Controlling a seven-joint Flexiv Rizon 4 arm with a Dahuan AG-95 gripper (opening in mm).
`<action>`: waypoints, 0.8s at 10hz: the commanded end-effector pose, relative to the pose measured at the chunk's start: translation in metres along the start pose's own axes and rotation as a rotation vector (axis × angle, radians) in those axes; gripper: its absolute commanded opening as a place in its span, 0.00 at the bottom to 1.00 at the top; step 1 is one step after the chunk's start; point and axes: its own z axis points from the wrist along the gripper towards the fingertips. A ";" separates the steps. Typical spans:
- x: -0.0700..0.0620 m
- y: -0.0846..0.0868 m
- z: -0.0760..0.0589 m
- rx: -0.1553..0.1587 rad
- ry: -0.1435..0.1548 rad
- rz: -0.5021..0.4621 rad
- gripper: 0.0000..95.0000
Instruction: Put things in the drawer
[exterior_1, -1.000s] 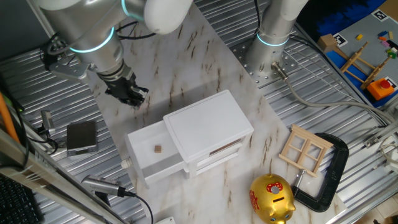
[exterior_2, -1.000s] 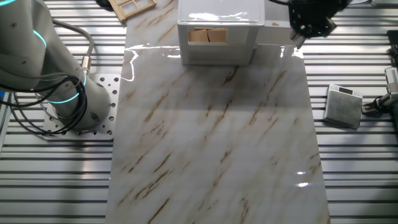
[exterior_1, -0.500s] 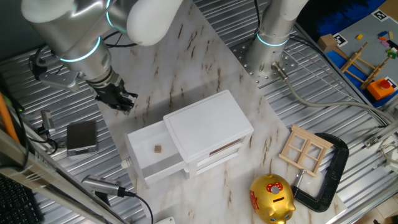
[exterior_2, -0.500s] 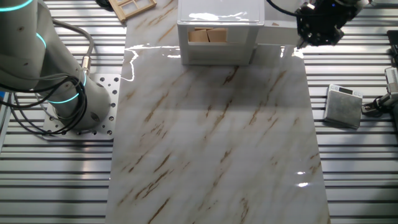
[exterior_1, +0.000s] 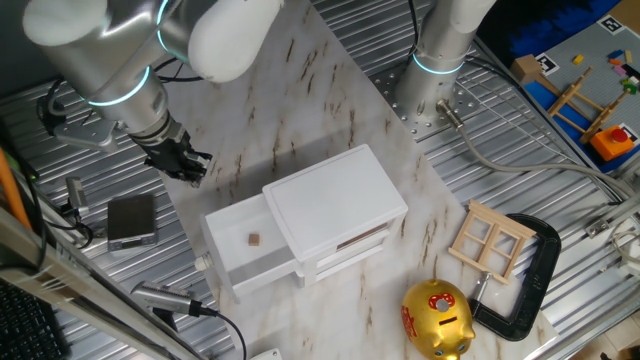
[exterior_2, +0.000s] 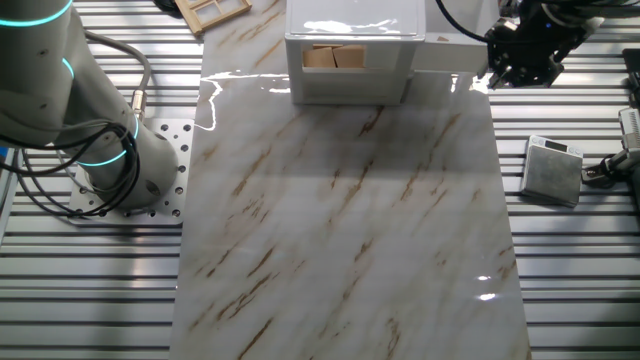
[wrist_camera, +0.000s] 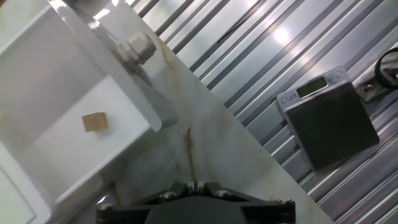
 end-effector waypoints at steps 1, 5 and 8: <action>0.000 -0.001 0.002 0.002 -0.001 -0.001 0.00; 0.000 0.000 0.002 0.003 0.002 -0.013 0.00; 0.001 0.001 0.001 -0.007 -0.010 -0.007 0.40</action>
